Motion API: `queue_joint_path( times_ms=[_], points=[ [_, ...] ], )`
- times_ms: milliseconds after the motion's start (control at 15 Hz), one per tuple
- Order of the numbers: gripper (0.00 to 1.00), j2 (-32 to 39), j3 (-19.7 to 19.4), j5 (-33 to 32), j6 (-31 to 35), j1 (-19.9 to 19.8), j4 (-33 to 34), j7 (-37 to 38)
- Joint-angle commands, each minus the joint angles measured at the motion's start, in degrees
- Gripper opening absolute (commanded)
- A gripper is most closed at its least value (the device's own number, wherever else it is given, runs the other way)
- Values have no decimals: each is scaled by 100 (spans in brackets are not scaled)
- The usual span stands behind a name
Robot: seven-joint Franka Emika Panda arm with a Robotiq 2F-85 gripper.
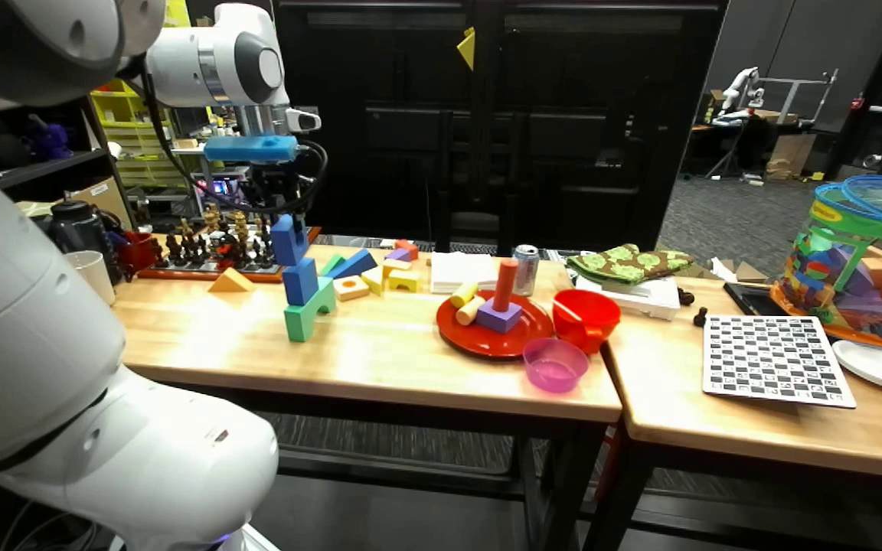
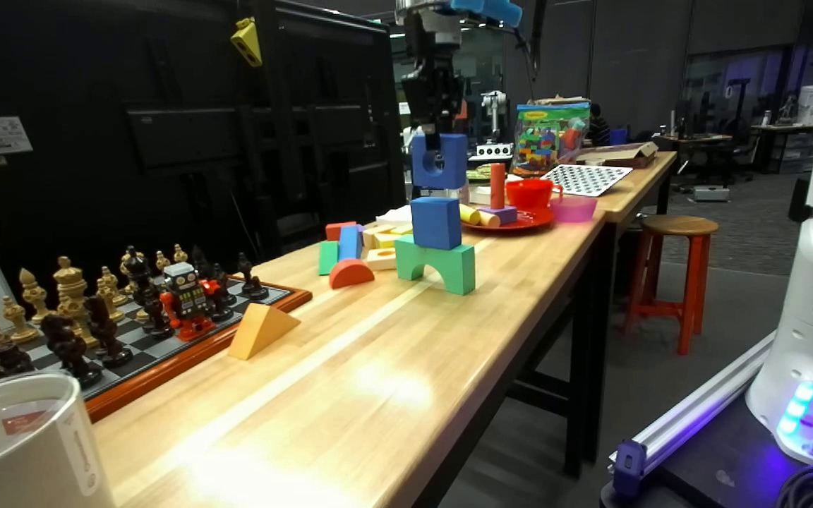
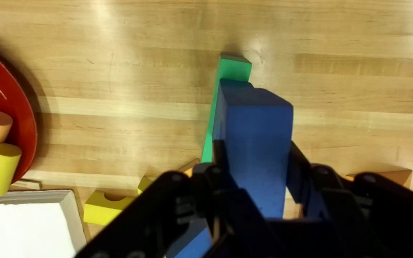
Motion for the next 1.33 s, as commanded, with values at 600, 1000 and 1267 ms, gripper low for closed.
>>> queue_joint_path(
  times_ms=[600, 1000, 1267],
  points=[
    [15, 318, -53, 213, -44, 5, 280, -184],
    [15, 331, -73, 234, -32, 0, 252, -184],
    [15, 363, -92, 261, -21, -3, 230, -207]
  ],
)
